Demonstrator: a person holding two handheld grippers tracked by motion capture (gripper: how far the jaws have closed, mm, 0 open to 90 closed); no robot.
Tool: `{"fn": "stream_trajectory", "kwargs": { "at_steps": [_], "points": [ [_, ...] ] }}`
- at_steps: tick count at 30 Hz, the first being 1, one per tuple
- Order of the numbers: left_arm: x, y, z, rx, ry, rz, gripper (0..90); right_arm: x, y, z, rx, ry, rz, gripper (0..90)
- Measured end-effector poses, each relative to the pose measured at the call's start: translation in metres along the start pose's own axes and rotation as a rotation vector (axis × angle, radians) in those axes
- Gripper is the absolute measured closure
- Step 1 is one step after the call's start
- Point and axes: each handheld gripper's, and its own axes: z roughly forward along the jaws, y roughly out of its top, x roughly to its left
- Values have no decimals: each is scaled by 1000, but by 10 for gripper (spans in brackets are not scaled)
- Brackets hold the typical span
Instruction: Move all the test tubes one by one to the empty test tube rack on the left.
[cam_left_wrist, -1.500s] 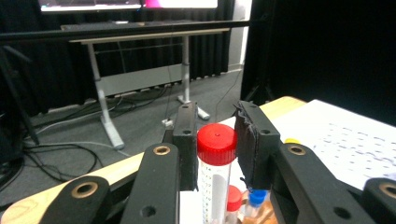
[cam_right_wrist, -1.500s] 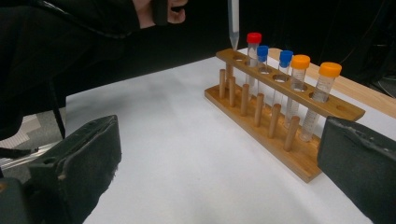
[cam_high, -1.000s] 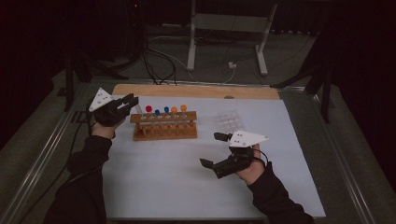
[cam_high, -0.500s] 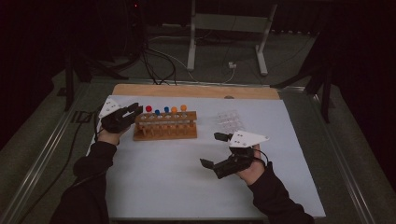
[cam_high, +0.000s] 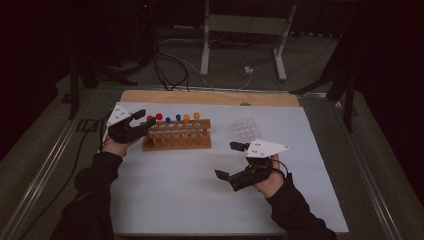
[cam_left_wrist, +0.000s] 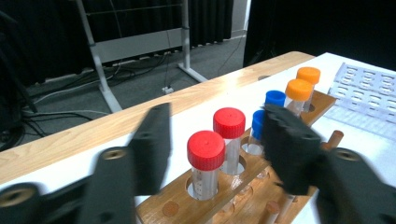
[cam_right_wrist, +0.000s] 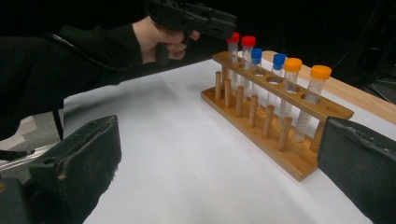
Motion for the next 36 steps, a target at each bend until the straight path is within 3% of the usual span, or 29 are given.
{"fn": "stream_trajectory", "kwargs": {
  "at_steps": [3,5,8,11,13,15,16,23,36],
  "points": [
    [-1,6,-8,21,-9,-13,167,0,0,-1,-2,-2,0,0],
    [-3,9,-13,31,-26,-39,98,-1,0,-1,-3,-5,3,0],
    [-8,13,-22,35,-32,-40,26,-1,1,-1,-2,-7,2,0],
    [-13,15,-33,25,-44,-52,9,0,1,-2,-5,-7,-1,0],
    [-17,16,-39,20,-67,-66,6,0,1,-3,-5,-10,0,0],
    [-21,16,-45,8,-118,-83,4,0,1,-3,-4,-11,3,0],
    [-24,16,-47,7,-120,-88,4,0,0,-3,-2,-13,6,0],
    [-43,6,-56,32,-193,-56,4,0,-5,-4,8,-13,11,0],
    [-81,-21,-56,78,-326,-20,4,-1,-12,-7,18,-15,17,0]
  ]
}}
